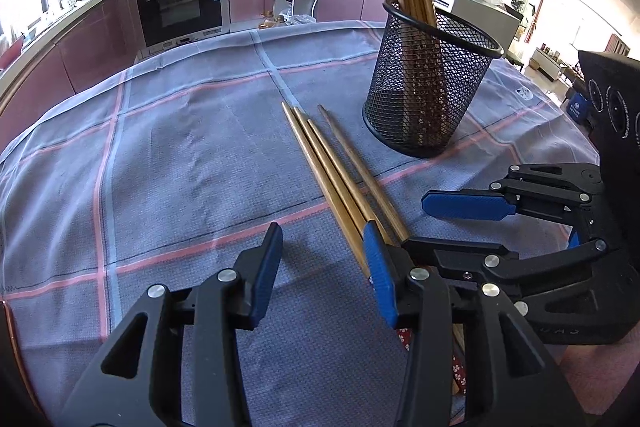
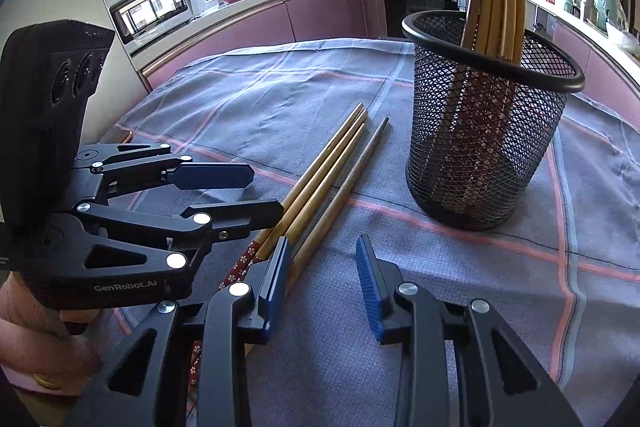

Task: Organize utensils
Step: 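Move the open left tool back to the chopstick pile, then grasp a chopstick with the left tool and lift it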

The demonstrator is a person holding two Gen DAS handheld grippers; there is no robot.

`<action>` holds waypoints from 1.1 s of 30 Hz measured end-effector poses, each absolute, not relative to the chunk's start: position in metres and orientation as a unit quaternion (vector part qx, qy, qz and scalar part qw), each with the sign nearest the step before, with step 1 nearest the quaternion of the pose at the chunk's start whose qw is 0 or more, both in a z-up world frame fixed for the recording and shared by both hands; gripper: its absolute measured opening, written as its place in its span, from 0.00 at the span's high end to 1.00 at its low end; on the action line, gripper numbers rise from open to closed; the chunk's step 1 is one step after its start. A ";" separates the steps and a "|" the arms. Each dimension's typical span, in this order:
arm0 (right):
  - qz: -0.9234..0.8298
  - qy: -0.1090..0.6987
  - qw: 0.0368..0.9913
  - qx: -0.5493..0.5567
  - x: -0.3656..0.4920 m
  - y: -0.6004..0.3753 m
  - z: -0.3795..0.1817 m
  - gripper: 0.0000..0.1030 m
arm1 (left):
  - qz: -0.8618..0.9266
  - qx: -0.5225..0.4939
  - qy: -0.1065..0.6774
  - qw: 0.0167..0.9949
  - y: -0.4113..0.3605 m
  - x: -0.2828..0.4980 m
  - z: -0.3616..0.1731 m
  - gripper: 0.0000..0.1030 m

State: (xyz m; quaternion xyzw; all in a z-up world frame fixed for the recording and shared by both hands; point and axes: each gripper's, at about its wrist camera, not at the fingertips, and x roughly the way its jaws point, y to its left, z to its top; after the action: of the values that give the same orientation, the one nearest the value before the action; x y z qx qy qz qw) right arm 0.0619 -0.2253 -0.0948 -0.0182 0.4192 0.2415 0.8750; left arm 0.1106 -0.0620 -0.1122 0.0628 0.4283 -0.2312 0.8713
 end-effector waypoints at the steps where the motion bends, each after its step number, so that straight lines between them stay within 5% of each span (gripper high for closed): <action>1: 0.241 0.419 0.875 -0.018 0.062 -0.226 -0.095 0.69 | -0.230 0.063 0.428 0.872 -0.063 0.112 -0.112 0.59; 13: 0.236 0.420 0.876 -0.023 0.063 -0.227 -0.095 0.69 | -0.213 0.056 0.443 0.869 -0.059 0.120 -0.112 0.73; 18: 0.230 0.420 0.878 -0.018 0.071 -0.225 -0.096 0.74 | -0.209 0.056 0.443 0.870 -0.061 0.125 -0.113 0.72; 26: 0.233 0.424 0.875 0.030 0.077 -0.234 -0.099 0.88 | -0.203 0.044 0.447 0.870 -0.063 0.130 -0.114 0.90; 33: 0.236 0.426 0.870 0.079 0.076 -0.251 -0.099 0.94 | -0.203 0.019 0.437 0.876 -0.056 0.119 -0.109 0.93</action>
State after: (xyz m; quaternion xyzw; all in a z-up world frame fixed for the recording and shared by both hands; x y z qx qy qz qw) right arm 0.0763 -0.2507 -0.0988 0.0788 0.4259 0.2356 0.8700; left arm 0.1186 -0.0558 -0.1086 0.0186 0.4369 -0.2027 0.8762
